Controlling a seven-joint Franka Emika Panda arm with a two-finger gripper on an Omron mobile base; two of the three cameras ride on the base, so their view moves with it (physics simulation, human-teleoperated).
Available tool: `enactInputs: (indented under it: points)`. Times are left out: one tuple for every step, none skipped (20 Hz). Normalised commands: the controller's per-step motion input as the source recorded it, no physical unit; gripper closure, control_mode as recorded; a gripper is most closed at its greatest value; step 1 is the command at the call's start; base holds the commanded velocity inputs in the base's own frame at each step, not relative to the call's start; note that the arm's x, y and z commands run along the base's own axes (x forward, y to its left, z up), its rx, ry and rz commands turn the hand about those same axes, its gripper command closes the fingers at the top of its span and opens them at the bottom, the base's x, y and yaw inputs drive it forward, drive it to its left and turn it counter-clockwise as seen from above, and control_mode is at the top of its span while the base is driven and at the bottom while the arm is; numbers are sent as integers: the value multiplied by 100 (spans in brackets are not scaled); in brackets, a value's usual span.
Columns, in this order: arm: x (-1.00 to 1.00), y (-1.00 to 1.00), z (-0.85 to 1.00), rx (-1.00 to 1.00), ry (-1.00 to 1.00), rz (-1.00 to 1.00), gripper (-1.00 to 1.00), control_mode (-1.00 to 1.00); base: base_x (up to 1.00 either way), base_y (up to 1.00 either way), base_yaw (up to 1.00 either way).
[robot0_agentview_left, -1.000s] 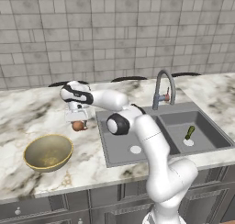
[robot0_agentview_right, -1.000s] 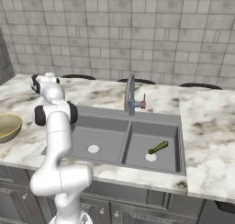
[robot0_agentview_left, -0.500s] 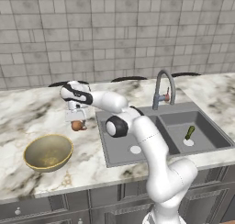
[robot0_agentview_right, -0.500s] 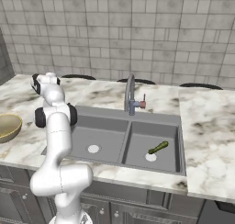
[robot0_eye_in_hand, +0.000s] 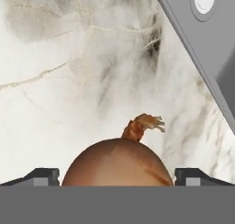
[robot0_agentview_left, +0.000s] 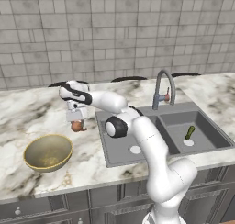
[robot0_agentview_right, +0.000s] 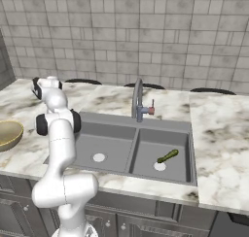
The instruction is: Remove the squash and onion from the sink. Then move the bowl and cup from the counter to the sink for washing.
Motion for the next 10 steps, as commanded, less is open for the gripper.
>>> enactInputs:
  points:
    - [-22, -9, -5, -10, -3, -11, -100, -100, 0, 0, 0]
    - [-21, -11, 0, -9, -7, -11, -100, -100, 0, 0, 0]
    - [-18, -11, 0, -8, -9, -11, -100, -100, 0, 0, 0]
    - [-14, -12, 0, -8, -8, -12, -100, -100, 0, 0, 0]
    - [-12, -14, 3, -5, -9, -12, -100, -100, 0, 0, 0]
    - [-13, -14, 1, -5, -9, -12, -100, -100, 0, 0, 0]
    - [-13, -16, 4, -5, -9, -11, -100, -100, 0, 0, 0]
    - [-16, -18, 2, -4, -9, -11, -100, -100, 0, 0, 0]
    - [-17, -19, 2, -3, -10, -10, -100, -100, 0, 0, 0]
    - [-14, -19, 3, -3, -11, -10, -100, -100, 0, 0, 0]
